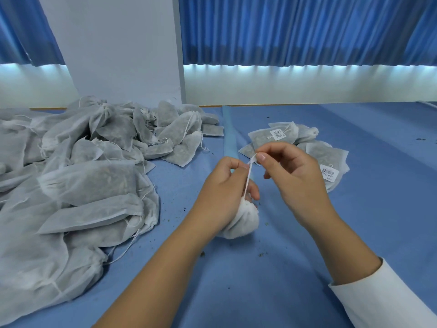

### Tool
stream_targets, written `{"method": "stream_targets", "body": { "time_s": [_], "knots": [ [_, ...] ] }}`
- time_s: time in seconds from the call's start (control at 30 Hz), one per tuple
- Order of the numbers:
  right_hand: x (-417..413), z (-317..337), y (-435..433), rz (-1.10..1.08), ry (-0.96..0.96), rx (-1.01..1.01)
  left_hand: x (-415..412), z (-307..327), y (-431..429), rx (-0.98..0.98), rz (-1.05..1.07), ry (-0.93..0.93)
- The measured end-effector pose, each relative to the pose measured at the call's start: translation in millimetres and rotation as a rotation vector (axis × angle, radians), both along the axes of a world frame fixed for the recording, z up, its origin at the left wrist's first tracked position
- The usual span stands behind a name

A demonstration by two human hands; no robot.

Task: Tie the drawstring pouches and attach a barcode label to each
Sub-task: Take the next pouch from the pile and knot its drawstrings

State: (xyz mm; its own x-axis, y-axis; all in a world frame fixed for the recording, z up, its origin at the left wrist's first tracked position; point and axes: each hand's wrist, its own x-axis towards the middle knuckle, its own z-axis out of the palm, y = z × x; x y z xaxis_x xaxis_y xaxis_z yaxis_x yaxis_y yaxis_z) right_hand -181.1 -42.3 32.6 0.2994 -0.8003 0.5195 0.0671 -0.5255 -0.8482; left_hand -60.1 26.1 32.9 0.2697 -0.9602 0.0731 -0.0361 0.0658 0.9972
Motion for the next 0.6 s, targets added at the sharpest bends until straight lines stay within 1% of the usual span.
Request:
{"method": "stream_targets", "body": {
  "time_s": [0.07, 0.23, 0.27, 0.37, 0.43, 0.5, 0.6],
  "knots": [
    [-2, 1, -3, -0.034, 0.002, -0.022, -2, 0, 0, -0.028, 0.028, -0.071],
    [-4, -2, -9, -0.144, 0.029, -0.123, -2, 2, 0, -0.070, 0.084, -0.117],
    [-5, -3, -10, -0.179, 0.056, -0.183, -2, 1, 0, -0.078, 0.085, -0.133],
    [-6, -6, -11, -0.301, 0.184, -0.459, -4, -3, 0, -0.093, 0.074, -0.182],
    [-6, -7, -14, -0.355, 0.230, -0.591, -7, -4, -1, -0.101, 0.067, -0.201],
    [-6, -8, -16, -0.390, 0.259, -0.668, -8, -5, -1, -0.101, 0.063, -0.214],
    [-4, -7, -17, -0.424, 0.276, -0.715, -9, -5, -2, -0.100, 0.051, -0.235]
  ]
}}
